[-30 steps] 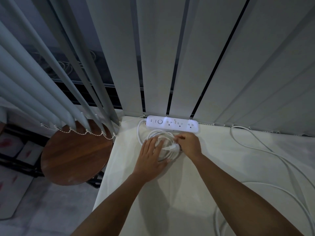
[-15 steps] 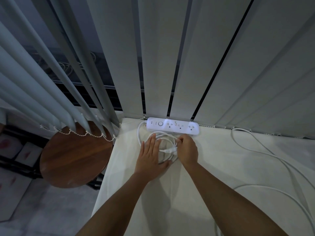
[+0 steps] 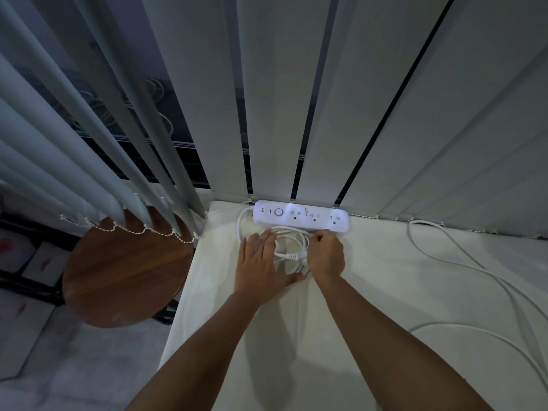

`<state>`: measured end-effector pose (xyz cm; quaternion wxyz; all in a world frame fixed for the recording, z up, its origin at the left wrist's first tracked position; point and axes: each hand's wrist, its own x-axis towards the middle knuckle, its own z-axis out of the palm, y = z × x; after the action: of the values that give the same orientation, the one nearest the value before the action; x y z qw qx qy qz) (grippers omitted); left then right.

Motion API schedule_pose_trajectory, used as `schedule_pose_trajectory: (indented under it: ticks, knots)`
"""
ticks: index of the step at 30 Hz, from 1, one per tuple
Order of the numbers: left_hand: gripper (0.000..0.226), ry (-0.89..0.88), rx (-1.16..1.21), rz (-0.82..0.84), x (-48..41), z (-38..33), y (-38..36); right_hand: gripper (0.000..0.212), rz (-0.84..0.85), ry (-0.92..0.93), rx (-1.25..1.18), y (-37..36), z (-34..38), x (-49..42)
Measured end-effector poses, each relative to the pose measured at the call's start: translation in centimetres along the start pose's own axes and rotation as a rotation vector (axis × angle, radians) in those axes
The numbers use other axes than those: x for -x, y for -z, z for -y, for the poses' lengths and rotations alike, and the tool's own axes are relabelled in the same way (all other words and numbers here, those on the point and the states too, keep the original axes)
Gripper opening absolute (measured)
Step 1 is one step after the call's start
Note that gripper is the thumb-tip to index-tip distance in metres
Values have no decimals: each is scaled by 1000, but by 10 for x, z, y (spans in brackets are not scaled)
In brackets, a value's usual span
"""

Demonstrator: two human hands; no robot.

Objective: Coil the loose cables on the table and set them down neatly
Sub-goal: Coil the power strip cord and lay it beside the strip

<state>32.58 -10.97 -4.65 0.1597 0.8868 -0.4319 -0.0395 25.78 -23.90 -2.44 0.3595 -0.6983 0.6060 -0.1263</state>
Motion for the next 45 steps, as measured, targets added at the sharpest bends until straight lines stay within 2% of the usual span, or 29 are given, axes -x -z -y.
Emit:
schedule_pose_trajectory:
  ticks: [2, 6, 14, 17, 23, 26, 28, 30, 33, 34, 40, 45]
  knots:
    - [111, 4, -6, 20, 0, 2, -2, 17, 15, 9, -47, -3, 2, 5]
    - [111, -23, -15, 39, -3, 4, -2, 11, 150, 53, -156, -6, 2, 6]
    - [111, -8, 67, 12, 0, 3, 0, 24, 244, -152, -482, -1, 10, 6]
    - [111, -16, 76, 17, 0, 2, 2, 30, 267, -240, -534, 3, 17, 4]
    - [109, -12, 84, 27, 1, 3, 2, 35, 337, -297, -402, 9, 22, -5]
    - [111, 0, 47, 45, 0, 1, 2, 26, 293, -17, 33, 12, 19, -4]
    - [114, 16, 18, 59, 0, 0, 2, 28, 242, 117, 189, 13, 14, -2]
    - [116, 30, 15, 65, 0, 0, 3, 27, 244, 232, 247, 13, 10, 2]
    - [115, 29, 35, 56, 0, -1, 3, 22, 175, 206, -30, 13, 2, 12]
    - [115, 21, 39, 47, 1, -1, 3, 19, 151, 212, -49, 15, -1, 13]
    - [118, 7, 11, 66, 2, 0, 4, 15, 213, 254, 255, 19, -7, 4]
    - [120, 6, -32, 68, -3, 1, 2, 22, 267, 227, 249, 24, -3, -3]
